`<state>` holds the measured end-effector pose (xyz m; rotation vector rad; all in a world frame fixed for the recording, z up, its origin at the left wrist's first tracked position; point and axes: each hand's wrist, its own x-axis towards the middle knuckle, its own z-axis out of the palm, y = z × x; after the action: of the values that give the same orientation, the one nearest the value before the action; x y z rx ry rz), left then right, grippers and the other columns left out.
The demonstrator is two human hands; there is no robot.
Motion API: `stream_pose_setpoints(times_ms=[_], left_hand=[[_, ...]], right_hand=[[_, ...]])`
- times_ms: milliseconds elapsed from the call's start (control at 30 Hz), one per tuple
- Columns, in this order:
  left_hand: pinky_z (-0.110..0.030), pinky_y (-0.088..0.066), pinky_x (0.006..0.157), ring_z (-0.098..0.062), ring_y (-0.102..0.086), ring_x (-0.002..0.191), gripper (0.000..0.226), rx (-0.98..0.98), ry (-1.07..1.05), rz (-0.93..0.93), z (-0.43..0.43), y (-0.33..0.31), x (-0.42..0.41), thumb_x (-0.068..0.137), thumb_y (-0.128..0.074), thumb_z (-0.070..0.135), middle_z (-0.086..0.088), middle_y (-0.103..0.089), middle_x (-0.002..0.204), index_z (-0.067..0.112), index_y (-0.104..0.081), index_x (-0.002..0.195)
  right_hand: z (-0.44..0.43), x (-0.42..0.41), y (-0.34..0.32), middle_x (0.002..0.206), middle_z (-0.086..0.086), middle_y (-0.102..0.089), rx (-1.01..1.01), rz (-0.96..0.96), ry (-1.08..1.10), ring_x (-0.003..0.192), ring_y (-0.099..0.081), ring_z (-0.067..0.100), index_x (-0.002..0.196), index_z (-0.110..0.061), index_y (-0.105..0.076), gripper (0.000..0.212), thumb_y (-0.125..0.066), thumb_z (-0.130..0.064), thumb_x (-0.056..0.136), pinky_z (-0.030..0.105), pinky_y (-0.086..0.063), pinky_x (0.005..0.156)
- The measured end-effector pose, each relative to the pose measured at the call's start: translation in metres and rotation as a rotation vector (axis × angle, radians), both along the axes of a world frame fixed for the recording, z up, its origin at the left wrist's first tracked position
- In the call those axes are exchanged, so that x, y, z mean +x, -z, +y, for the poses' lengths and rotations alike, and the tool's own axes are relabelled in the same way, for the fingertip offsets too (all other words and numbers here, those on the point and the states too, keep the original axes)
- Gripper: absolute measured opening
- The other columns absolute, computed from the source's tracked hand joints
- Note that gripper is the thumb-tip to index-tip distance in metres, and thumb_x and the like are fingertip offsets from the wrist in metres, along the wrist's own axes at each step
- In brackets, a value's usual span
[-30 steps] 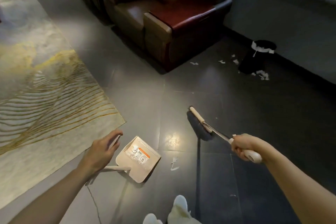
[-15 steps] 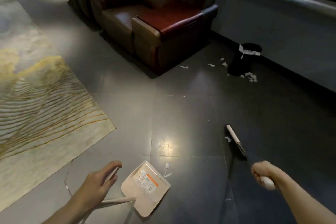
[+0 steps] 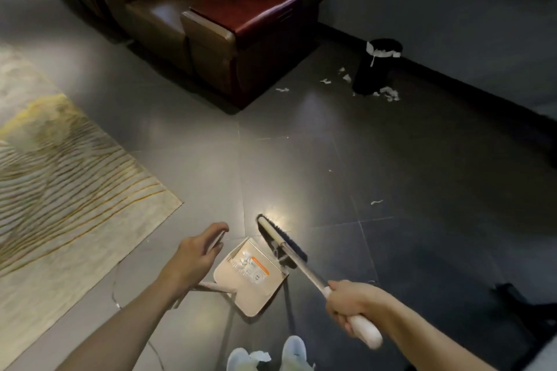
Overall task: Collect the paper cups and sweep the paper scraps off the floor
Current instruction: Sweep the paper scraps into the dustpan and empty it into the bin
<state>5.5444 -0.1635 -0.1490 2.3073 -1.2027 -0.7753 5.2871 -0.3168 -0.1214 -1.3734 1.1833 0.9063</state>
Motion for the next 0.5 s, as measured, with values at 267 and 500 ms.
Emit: stream_pose_setpoints(times_ms=[267, 500], left_hand=[[-0.025, -0.052, 0.056, -0.01, -0.054, 0.054, 0.027, -0.048, 0.025, 0.014, 0.015, 0.007, 0.018, 0.096, -0.052, 0.02, 0.001, -0.061, 0.083, 0.029, -0.051, 0.12], [-0.024, -0.046, 0.054, -0.007, -0.047, 0.046, 0.024, -0.058, 0.255, 0.055, 0.012, 0.012, -0.003, 0.096, -0.052, 0.021, -0.007, -0.061, 0.071, 0.031, -0.05, 0.116]], right_hand=[[0.027, -0.035, -0.033, 0.047, 0.0, -0.045, 0.124, -0.015, 0.357, 0.037, -0.038, 0.006, 0.119, -0.024, -0.052, 0.043, -0.045, 0.002, 0.085, 0.017, -0.035, 0.035], [0.047, -0.085, -0.022, 0.046, 0.002, -0.046, -0.127, 0.022, 0.653, 0.034, -0.038, 0.008, 0.137, -0.024, -0.042, 0.062, -0.042, 0.006, 0.083, 0.016, -0.033, 0.035]])
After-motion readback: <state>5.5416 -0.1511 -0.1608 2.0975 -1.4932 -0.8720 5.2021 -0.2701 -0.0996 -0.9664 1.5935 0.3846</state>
